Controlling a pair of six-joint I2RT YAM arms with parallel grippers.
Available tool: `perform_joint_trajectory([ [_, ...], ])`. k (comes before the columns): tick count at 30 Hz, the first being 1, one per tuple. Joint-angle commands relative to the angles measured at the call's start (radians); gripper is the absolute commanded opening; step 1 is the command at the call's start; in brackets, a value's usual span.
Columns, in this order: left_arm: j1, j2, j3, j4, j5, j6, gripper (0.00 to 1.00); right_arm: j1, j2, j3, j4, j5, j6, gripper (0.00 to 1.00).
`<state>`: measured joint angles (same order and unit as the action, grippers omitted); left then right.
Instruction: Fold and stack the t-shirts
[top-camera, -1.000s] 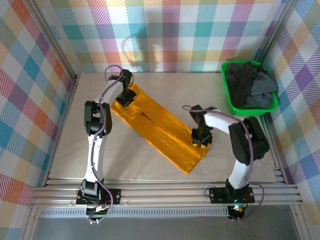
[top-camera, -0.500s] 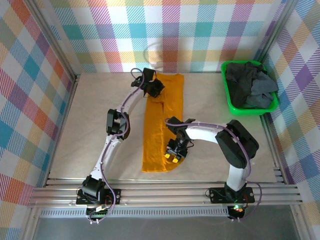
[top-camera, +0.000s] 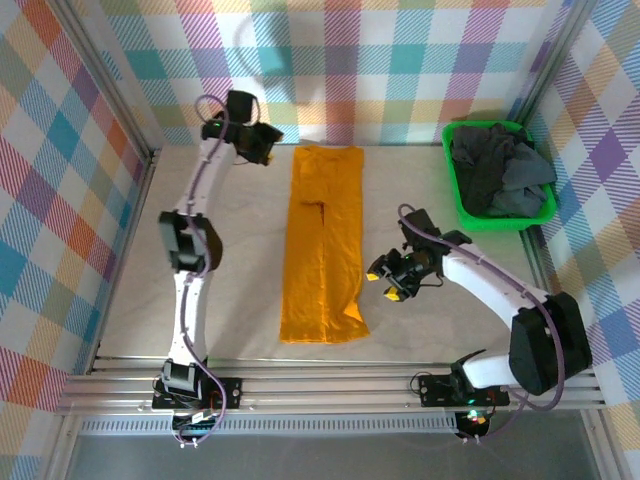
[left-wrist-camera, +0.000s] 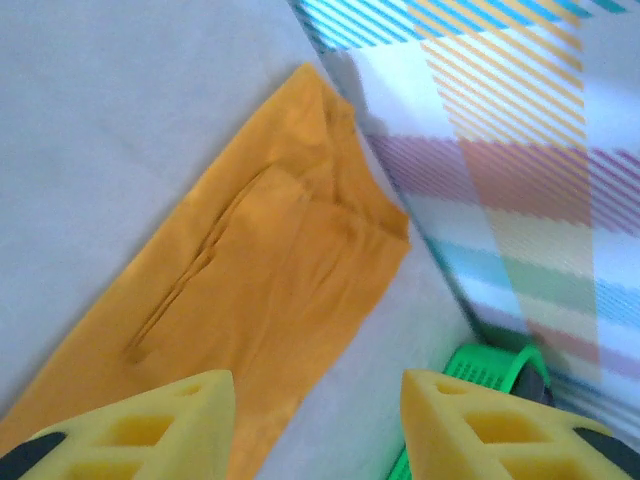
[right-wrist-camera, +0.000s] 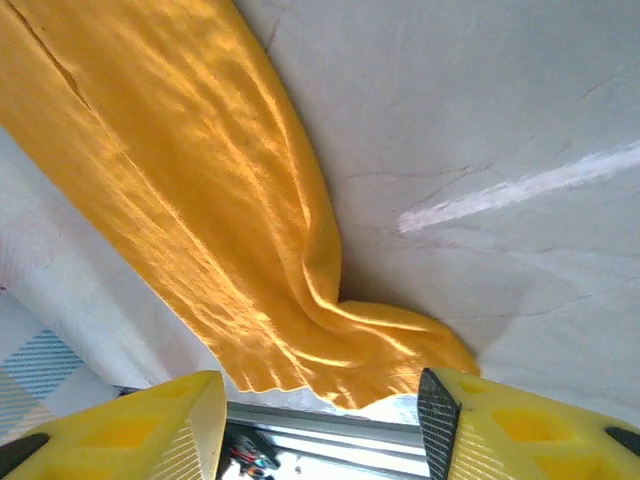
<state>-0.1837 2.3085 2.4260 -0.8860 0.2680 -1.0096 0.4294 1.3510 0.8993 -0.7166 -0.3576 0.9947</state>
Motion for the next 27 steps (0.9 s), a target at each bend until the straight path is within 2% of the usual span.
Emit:
perform_joint_trajectory([
  [1,-0.04,-0.227,-0.365,-0.152,0.044,0.129,0.42,0.0,0.026,0.005,-0.146,-0.046,-0.217,0.5],
  [4,-0.067,-0.456,-0.824,-0.083,0.137,0.218,0.33,0.011,0.064,-0.03,-0.114,-0.109,-0.242,0.46],
  [6,-0.104,-0.561,-1.1,-0.06,0.237,0.289,0.33,0.048,0.109,-0.024,-0.107,-0.116,-0.273,0.44],
  [8,-0.138,-0.634,-1.348,0.001,0.366,0.309,0.34,0.111,0.167,0.007,-0.134,-0.069,-0.316,0.43],
  [11,-0.194,-0.76,-1.594,0.1,0.418,0.275,0.37,0.195,0.238,0.03,-0.137,-0.047,-0.335,0.43],
  [15,-0.264,-0.831,-1.682,0.148,0.417,0.228,0.42,0.258,0.265,0.0,-0.072,-0.04,-0.285,0.43],
  [21,-0.317,-0.797,-1.703,0.191,0.389,0.208,0.42,0.283,0.303,-0.017,-0.029,-0.013,-0.24,0.42],
  [27,-0.34,-0.716,-1.715,0.271,0.381,0.205,0.34,0.303,0.347,0.003,-0.011,-0.003,-0.22,0.43],
])
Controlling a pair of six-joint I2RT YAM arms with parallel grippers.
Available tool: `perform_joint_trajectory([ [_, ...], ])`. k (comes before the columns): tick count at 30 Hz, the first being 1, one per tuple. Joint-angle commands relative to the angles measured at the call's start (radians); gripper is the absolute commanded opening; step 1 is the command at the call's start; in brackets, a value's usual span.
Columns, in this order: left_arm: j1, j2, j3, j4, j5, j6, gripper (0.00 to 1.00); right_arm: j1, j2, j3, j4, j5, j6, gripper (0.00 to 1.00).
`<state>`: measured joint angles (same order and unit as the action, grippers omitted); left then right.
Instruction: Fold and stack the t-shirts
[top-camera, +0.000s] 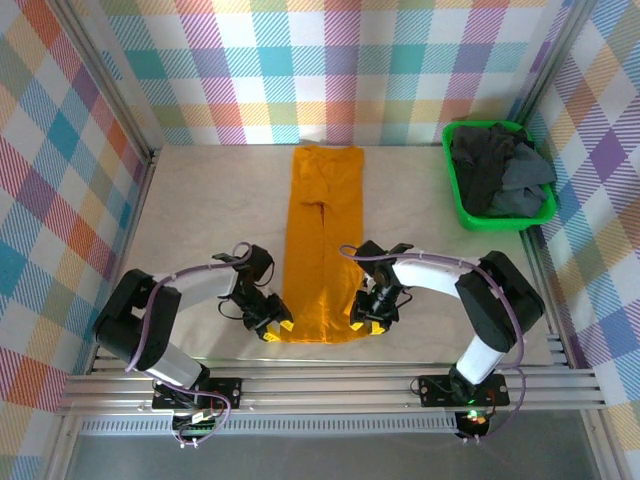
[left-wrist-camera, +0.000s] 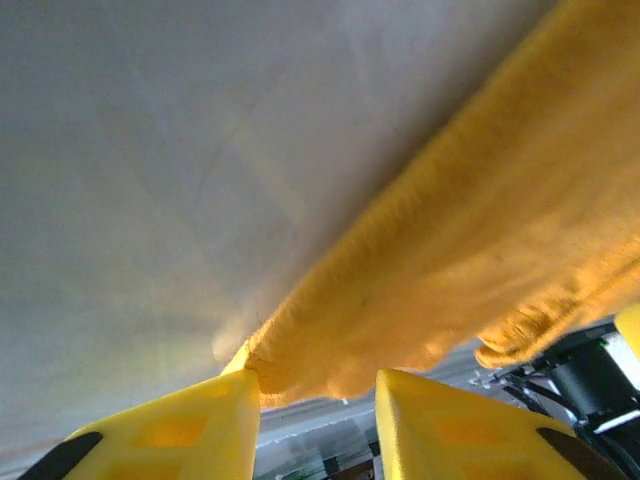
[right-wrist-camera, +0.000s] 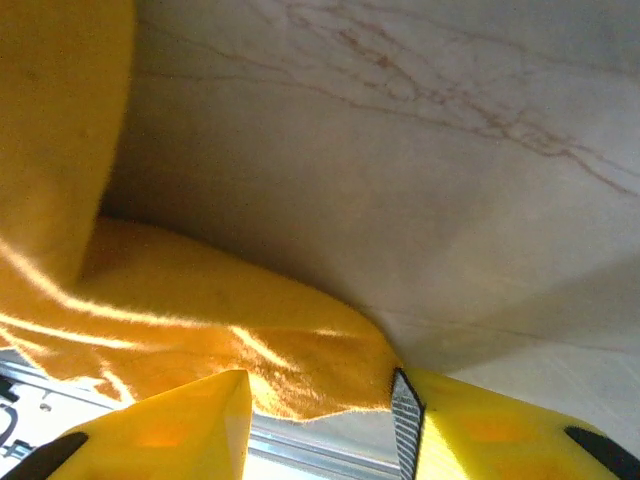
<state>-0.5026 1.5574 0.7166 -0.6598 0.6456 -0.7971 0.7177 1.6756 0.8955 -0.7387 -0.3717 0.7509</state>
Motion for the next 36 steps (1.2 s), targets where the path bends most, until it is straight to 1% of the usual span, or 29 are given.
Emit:
perform_joint_trajectory([
  [1,-0.024,0.05,0.005,0.052,0.001,-0.008,0.32,0.019,0.03,0.008,0.019,0.007,0.032,0.43],
  [3,-0.032,0.085,0.033,0.071,-0.003,-0.009,0.25,0.03,0.048,0.015,0.036,-0.009,0.051,0.42],
  [4,-0.037,0.097,0.046,0.073,-0.008,-0.008,0.21,0.033,0.056,0.017,0.04,-0.014,0.058,0.39],
  [5,-0.042,0.111,0.058,0.071,-0.017,-0.004,0.16,0.038,0.063,0.017,0.043,-0.015,0.069,0.33],
  [7,-0.048,0.124,0.067,0.056,-0.028,0.005,0.04,0.04,0.056,0.008,0.041,-0.003,0.088,0.15],
  [8,-0.049,0.121,0.062,0.044,-0.031,0.012,0.0,0.04,0.042,-0.004,0.033,0.012,0.1,0.06],
  [9,-0.051,0.111,0.057,0.022,-0.037,0.023,0.0,0.04,0.024,-0.015,0.022,0.022,0.112,0.0],
  [11,-0.053,0.082,0.044,-0.036,-0.046,0.054,0.0,0.04,-0.02,-0.041,0.002,0.025,0.133,0.0],
  [15,-0.052,-0.006,-0.002,-0.156,-0.049,0.107,0.0,0.045,-0.116,-0.113,0.0,-0.06,0.185,0.0],
  [18,-0.053,-0.083,-0.038,-0.179,-0.032,0.087,0.0,0.049,-0.175,-0.139,-0.009,-0.1,0.207,0.0],
  [21,-0.053,-0.137,-0.043,-0.158,-0.017,0.037,0.0,0.046,-0.19,-0.107,-0.035,-0.103,0.205,0.0],
  [24,-0.051,-0.152,-0.001,-0.137,-0.018,-0.011,0.0,0.033,-0.18,-0.038,-0.077,-0.091,0.2,0.0],
  [28,-0.035,-0.161,0.122,-0.136,-0.059,-0.075,0.0,-0.033,-0.179,0.067,-0.115,-0.071,0.205,0.0],
  [32,0.03,-0.12,0.255,-0.077,-0.078,-0.151,0.0,-0.116,-0.128,0.21,-0.124,-0.063,0.202,0.0],
  [36,0.119,0.003,0.421,-0.045,-0.106,-0.165,0.0,-0.194,0.009,0.422,-0.148,-0.039,0.153,0.0],
])
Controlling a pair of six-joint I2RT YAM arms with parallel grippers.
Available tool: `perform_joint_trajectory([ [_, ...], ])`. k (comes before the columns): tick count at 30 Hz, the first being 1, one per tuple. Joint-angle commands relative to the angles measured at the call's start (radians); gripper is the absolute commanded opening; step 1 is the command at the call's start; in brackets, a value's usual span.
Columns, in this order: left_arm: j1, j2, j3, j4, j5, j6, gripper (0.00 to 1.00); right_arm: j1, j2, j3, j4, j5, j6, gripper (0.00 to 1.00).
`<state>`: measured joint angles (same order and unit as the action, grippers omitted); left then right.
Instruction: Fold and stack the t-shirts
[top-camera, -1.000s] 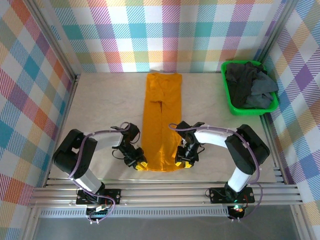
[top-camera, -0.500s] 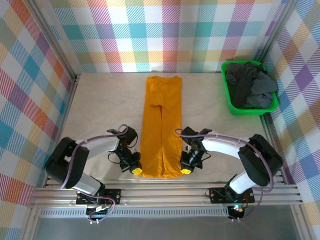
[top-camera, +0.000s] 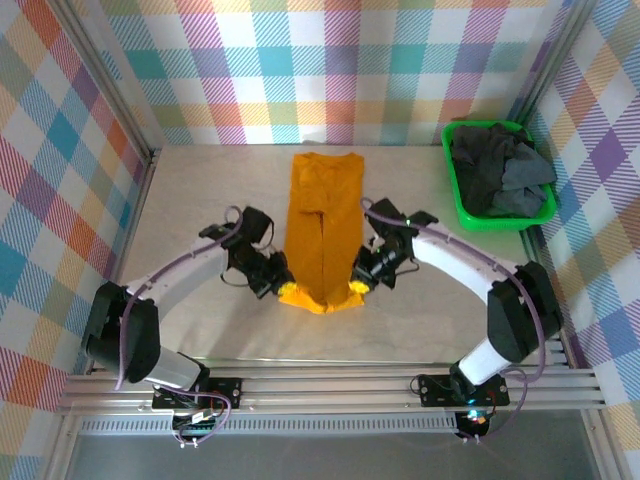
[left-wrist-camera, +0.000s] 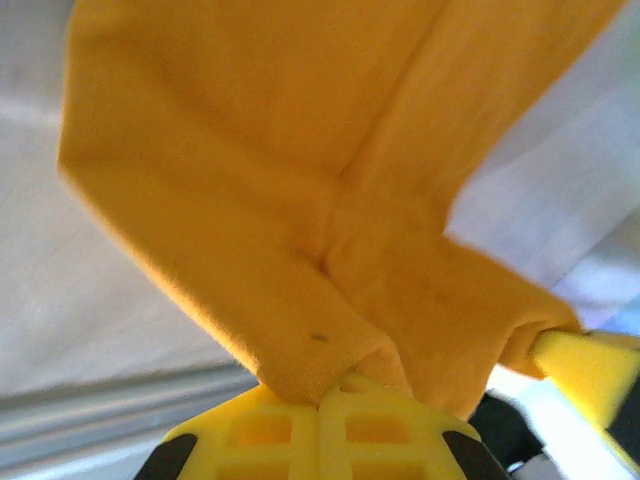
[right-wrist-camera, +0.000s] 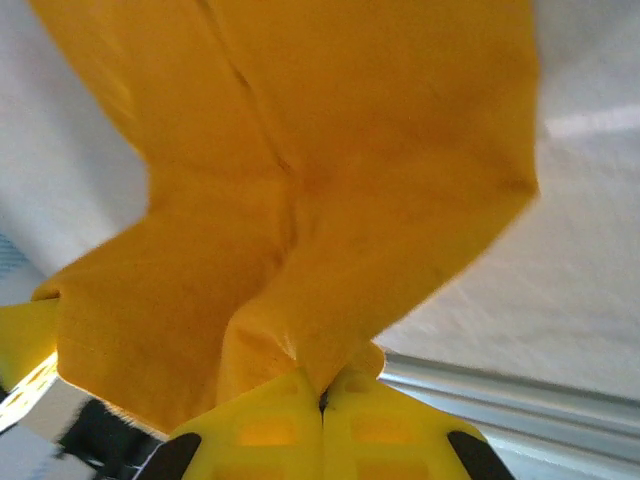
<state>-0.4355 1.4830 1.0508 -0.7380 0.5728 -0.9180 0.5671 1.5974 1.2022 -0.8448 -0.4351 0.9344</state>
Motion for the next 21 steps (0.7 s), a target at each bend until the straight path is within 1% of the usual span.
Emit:
perform_joint_trajectory([
  [1,0.07,0.116,0.128,0.034,-0.038,-0.044,0.0,-0.058,0.126,0.179,-0.057,0.039,-0.043,0.0],
  [3,0.107,0.201,0.227,0.051,-0.059,-0.036,0.0,-0.097,0.211,0.291,-0.067,0.048,-0.064,0.0],
  [8,0.162,0.424,0.459,0.045,-0.095,0.003,0.0,-0.167,0.412,0.52,-0.082,0.062,-0.084,0.0],
  [12,0.182,0.599,0.634,0.033,-0.084,0.029,0.0,-0.204,0.547,0.668,-0.105,0.081,-0.095,0.0],
  [14,0.187,0.686,0.732,0.022,-0.072,0.041,0.0,-0.219,0.609,0.722,-0.085,0.058,-0.094,0.0],
  [15,0.189,0.723,0.768,0.02,-0.065,0.045,0.05,-0.227,0.638,0.746,-0.085,0.047,-0.092,0.07],
  [16,0.191,0.757,0.814,0.021,-0.06,0.052,0.17,-0.236,0.672,0.779,-0.095,0.037,-0.089,0.22],
  [17,0.194,0.784,0.852,0.007,-0.06,0.062,0.35,-0.245,0.698,0.812,-0.114,0.033,-0.095,0.34],
  [18,0.197,0.796,0.879,-0.015,-0.072,0.07,0.45,-0.249,0.71,0.837,-0.128,0.042,-0.106,0.4],
  [20,0.202,0.754,0.869,-0.063,-0.14,0.088,0.57,-0.256,0.686,0.851,-0.119,0.073,-0.147,0.5],
  [21,0.204,0.714,0.839,-0.081,-0.178,0.094,0.58,-0.256,0.661,0.844,-0.118,0.094,-0.17,0.54],
])
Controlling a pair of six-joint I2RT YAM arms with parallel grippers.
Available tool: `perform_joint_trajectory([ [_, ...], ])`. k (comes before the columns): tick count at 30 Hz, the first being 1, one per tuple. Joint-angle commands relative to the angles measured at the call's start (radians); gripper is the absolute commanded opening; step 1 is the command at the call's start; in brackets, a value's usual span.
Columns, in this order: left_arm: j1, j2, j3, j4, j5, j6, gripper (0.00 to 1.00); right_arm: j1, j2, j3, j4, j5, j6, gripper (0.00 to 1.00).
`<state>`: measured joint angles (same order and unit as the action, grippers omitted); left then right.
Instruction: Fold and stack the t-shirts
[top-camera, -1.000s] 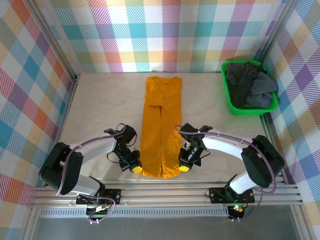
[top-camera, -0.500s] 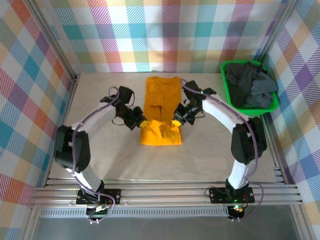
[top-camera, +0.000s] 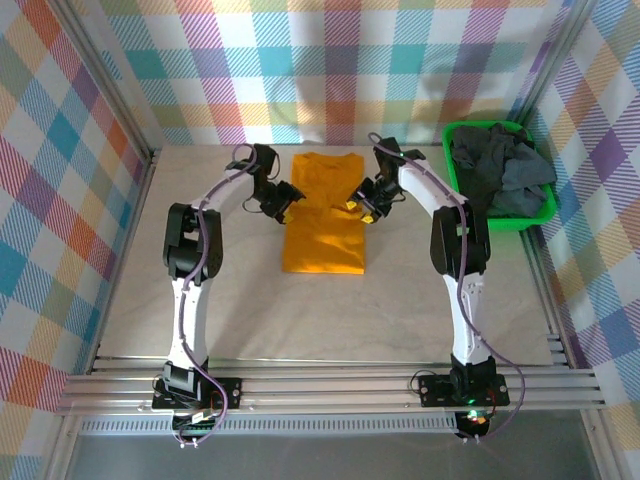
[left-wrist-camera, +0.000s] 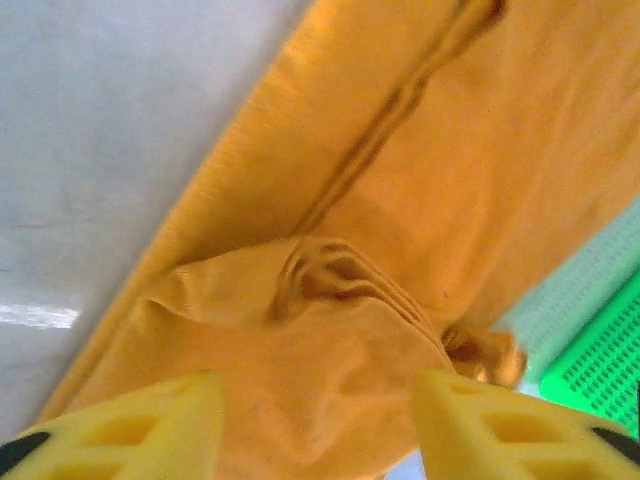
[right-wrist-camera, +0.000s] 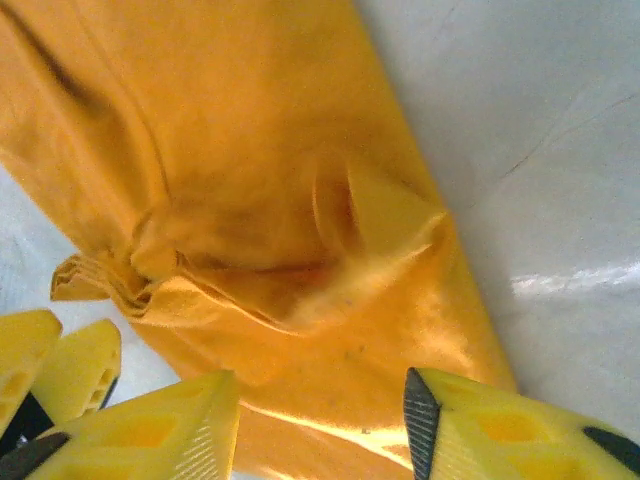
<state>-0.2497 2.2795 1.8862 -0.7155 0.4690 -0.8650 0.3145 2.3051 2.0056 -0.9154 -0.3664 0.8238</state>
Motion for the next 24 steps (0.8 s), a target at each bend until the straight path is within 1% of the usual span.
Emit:
perform_joint_trajectory([
  [1,0.02,-0.139,-0.054,-0.118,-0.108,0.037,0.58,-0.003,-0.082,0.018,-0.041,0.045,-0.085,0.56],
  [4,0.012,-0.346,-0.327,-0.065,-0.141,-0.023,0.57,-0.002,-0.209,-0.106,-0.014,0.07,-0.125,0.58],
  [6,-0.008,-0.477,-0.557,0.017,-0.109,-0.104,0.57,0.006,-0.309,-0.266,0.027,0.055,-0.109,0.57],
  [9,-0.028,-0.572,-0.806,0.185,-0.018,-0.243,0.56,0.032,-0.443,-0.53,0.134,0.018,-0.047,0.55],
  [11,-0.051,-0.594,-0.895,0.279,0.003,-0.317,0.57,0.053,-0.502,-0.666,0.204,-0.004,0.006,0.55],
  [14,-0.077,-0.568,-0.919,0.347,0.014,-0.366,0.58,0.071,-0.529,-0.815,0.32,-0.066,0.091,0.55],
  [16,-0.09,-0.544,-0.902,0.371,0.014,-0.375,0.58,0.079,-0.515,-0.858,0.361,-0.096,0.125,0.54],
  [18,-0.104,-0.513,-0.861,0.325,-0.006,-0.35,0.58,0.086,-0.477,-0.853,0.351,-0.113,0.132,0.53],
  [21,-0.112,-0.473,-0.844,0.343,-0.015,-0.346,0.57,0.095,-0.437,-0.839,0.36,-0.115,0.139,0.53],
  [24,-0.112,-0.439,-0.821,0.352,-0.03,-0.334,0.54,0.098,-0.393,-0.806,0.364,-0.11,0.14,0.51],
])
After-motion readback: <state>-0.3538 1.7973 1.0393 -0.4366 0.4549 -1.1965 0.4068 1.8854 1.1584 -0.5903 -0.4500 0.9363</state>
